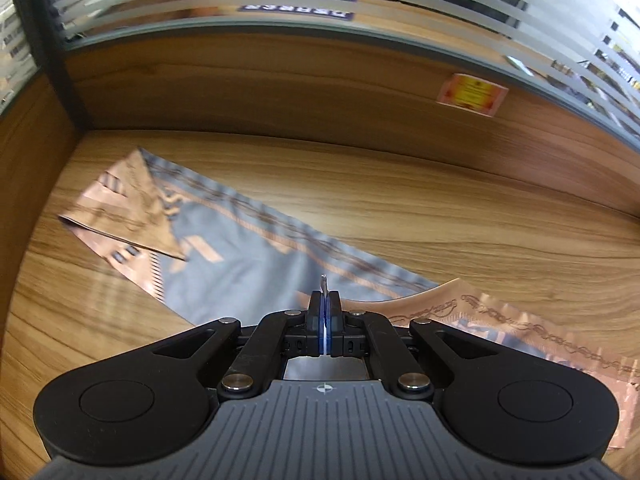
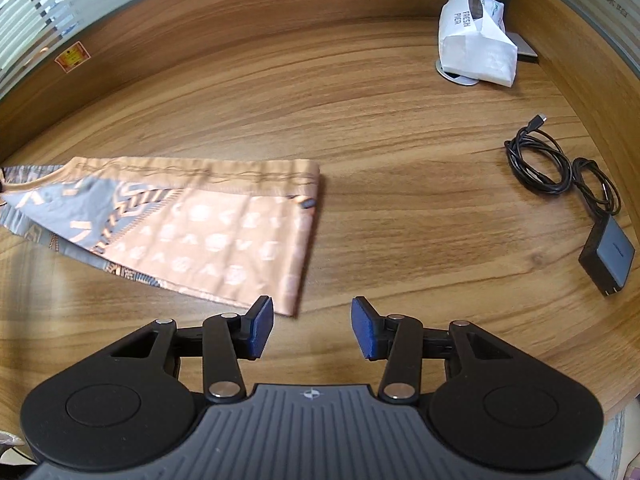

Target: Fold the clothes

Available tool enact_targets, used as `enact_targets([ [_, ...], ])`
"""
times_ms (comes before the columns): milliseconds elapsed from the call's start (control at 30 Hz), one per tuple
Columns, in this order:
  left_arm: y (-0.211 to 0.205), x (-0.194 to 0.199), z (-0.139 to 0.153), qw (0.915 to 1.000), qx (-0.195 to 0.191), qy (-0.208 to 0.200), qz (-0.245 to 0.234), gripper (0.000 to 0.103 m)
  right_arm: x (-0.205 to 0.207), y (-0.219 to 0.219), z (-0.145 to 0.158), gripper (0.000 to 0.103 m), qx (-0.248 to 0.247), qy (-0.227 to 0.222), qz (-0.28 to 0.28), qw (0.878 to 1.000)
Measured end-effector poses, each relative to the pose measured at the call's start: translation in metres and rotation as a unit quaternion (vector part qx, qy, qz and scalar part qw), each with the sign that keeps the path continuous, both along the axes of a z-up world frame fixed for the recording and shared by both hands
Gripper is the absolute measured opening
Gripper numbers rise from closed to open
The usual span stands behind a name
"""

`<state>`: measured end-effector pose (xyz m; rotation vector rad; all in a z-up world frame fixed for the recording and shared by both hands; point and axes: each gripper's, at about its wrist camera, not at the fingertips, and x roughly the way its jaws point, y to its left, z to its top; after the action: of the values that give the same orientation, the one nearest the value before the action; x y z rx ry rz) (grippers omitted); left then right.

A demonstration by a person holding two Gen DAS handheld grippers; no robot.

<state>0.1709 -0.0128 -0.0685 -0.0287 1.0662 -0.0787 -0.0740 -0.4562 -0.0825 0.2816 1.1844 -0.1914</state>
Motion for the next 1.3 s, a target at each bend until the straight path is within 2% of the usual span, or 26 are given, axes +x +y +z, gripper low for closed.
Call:
enact_targets([
  [267, 0.031, 0.006, -0.012, 0.9995, 0.032, -0.001, 0.008, 0.001, 0.028, 0.016, -0.008, 0.05, 0.004, 0.004, 0.0, 1.0],
  [500, 0.052, 0.01, -0.02, 0.9982, 0.056, -0.007, 0.019, 0.001, 0.048, 0.022, -0.018, 0.05, 0.032, 0.003, -0.007, 0.999],
  [900, 0.068, 0.014, -0.038, 0.9962, 0.081, 0.004, 0.032, 0.003, 0.076, 0.027, -0.042, 0.049, 0.059, 0.014, -0.01, 0.998],
  [1100, 0.069, 0.015, -0.042, 0.9965, 0.074, 0.006, 0.04, 0.007, 0.082, 0.029, -0.055, 0.032, 0.066, 0.021, -0.01, 0.998],
  [1167, 0.069, 0.016, -0.043, 0.9963, 0.074, 0.012, 0.043, 0.009, 0.082, 0.029, -0.056, 0.018, 0.066, 0.022, -0.013, 0.998],
  [1233, 0.07, 0.016, -0.043, 0.9963, 0.071, 0.014, 0.047, 0.019, 0.082, 0.03, -0.058, 0.009, 0.066, 0.023, -0.015, 0.997],
  [1300, 0.072, 0.013, -0.042, 0.996, 0.069, 0.01, 0.055, 0.04, 0.082, 0.031, -0.057, 0.003, 0.063, 0.022, -0.016, 0.998],
])
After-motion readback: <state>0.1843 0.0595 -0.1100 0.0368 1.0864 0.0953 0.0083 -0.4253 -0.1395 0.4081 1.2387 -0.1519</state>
